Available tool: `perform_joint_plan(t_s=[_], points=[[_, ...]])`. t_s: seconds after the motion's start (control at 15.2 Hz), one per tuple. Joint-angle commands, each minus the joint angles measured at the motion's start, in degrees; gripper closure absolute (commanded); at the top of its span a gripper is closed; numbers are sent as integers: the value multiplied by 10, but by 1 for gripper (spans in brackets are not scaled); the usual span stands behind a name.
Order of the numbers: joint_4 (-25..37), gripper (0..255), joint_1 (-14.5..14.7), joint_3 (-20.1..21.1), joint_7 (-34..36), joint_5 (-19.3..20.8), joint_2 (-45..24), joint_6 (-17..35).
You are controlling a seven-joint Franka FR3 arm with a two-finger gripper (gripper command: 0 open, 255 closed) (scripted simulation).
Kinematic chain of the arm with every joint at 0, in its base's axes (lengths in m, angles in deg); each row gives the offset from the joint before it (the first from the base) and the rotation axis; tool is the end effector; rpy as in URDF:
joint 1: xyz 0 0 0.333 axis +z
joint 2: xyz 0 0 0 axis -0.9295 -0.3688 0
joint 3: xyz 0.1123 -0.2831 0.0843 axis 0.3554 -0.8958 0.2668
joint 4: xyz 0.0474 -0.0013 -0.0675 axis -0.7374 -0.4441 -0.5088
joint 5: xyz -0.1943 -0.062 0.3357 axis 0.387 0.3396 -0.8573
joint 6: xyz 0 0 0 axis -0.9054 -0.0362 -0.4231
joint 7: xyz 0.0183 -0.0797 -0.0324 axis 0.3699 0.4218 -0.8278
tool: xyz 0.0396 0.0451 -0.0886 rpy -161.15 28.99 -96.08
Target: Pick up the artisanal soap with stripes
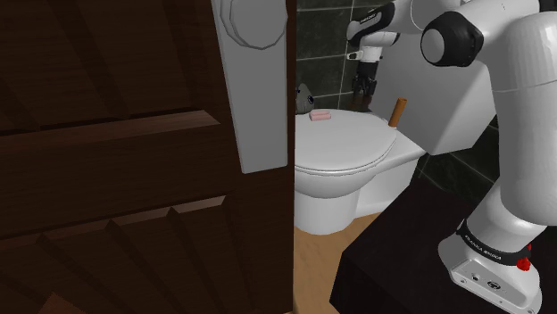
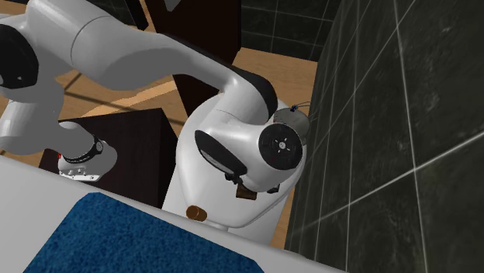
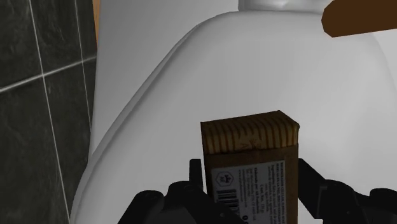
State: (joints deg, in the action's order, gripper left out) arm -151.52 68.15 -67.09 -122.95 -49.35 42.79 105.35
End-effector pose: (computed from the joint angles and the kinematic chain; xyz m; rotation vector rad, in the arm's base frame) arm 0.6021 -0.3019 0.3839 -2.4854 -1.5840 -0.0196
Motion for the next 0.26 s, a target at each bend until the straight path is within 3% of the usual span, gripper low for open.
perform_joint_plan(t_s=[0.0, 0.2], points=[[11, 255, -1, -2, 3, 4, 5, -15], [17, 255, -2, -3, 4, 5, 8, -23]])
